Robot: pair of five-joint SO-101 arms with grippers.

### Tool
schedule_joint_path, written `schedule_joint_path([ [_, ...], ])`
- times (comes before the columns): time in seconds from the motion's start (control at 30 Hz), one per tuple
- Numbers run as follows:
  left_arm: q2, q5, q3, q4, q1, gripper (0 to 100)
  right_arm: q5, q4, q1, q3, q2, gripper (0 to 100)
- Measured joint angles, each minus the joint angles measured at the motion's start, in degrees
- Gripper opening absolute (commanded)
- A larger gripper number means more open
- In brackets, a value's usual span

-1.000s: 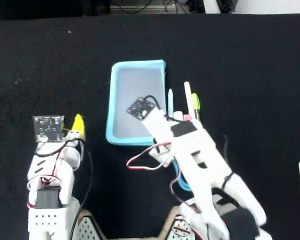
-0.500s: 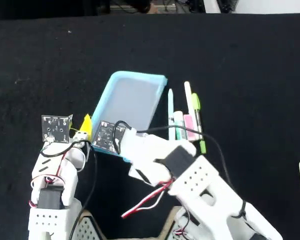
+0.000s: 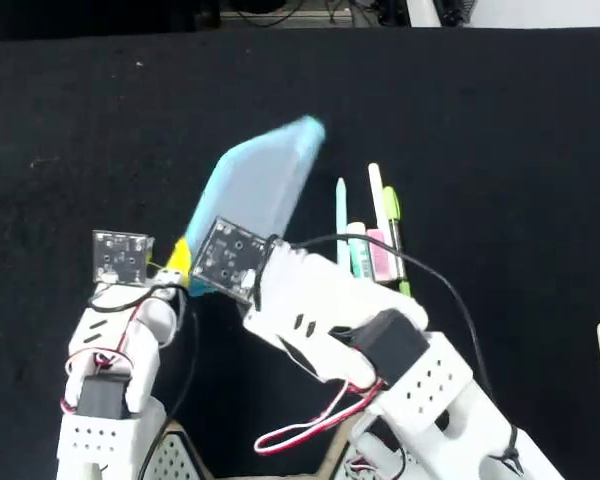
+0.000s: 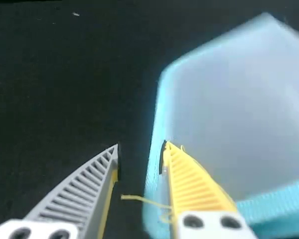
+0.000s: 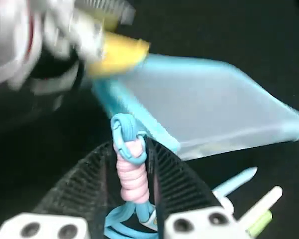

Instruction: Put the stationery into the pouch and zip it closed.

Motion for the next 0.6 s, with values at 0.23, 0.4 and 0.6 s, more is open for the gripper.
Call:
schedule_joint_path([
  [0.23,6.8,0.0,0.4,-2.5,5.6,15,-7.8,-17.2,-0.1,6.9,-2.6,1.1],
  [0.4,12.5,0.0,0.4,-7.1,5.5,15,-11.1,-24.5,-0.3,14.4,-4.3,1.1],
  [0.6,14.8,0.0,0.4,-9.1,6.0,15,-11.5,-30.1,-0.3,20.6,-8.5,1.1],
])
